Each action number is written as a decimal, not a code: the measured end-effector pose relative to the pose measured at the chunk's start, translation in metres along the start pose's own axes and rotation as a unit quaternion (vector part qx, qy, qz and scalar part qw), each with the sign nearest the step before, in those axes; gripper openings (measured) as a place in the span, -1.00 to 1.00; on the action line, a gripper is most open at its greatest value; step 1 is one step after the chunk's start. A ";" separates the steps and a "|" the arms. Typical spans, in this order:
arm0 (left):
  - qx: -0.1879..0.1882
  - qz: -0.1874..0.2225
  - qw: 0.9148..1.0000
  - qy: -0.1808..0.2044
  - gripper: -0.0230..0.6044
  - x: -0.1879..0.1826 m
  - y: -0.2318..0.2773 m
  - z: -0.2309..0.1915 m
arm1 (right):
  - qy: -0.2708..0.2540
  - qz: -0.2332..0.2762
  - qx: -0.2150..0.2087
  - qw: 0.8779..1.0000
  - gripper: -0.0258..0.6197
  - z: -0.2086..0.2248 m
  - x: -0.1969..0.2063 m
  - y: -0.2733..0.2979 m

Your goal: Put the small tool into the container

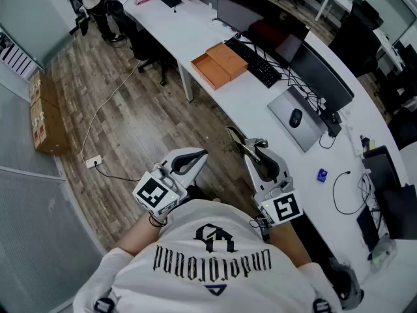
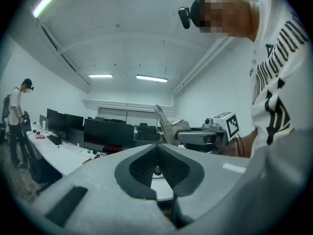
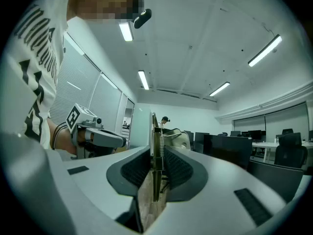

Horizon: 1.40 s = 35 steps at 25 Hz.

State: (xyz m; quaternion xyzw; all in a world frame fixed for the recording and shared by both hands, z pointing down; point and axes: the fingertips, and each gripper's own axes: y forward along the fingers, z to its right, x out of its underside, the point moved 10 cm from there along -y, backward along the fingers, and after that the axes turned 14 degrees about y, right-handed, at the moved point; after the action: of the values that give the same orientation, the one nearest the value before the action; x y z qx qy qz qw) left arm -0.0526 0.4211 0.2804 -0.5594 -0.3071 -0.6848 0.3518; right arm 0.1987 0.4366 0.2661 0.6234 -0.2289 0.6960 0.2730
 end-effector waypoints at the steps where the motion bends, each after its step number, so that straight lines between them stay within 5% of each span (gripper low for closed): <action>1: -0.001 0.001 1.000 0.002 -0.88 -0.001 0.000 0.000 | 0.000 0.001 -0.001 1.000 -0.65 0.000 0.000 0.000; 25: 0.003 0.001 1.000 -0.002 -0.88 0.005 0.011 -0.002 | 0.007 0.001 -0.006 1.000 -0.65 0.006 0.003 0.003; 35: 0.006 0.002 1.000 -0.011 -0.88 0.018 0.011 -0.038 | 0.008 -0.002 -0.002 1.000 -0.65 0.011 0.003 0.041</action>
State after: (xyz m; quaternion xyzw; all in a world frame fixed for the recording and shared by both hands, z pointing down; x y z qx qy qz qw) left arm -0.0671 0.3813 0.2917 -0.5655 -0.3138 -0.6762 0.3528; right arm 0.1795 0.3989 0.2712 0.6176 -0.2268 0.7004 0.2770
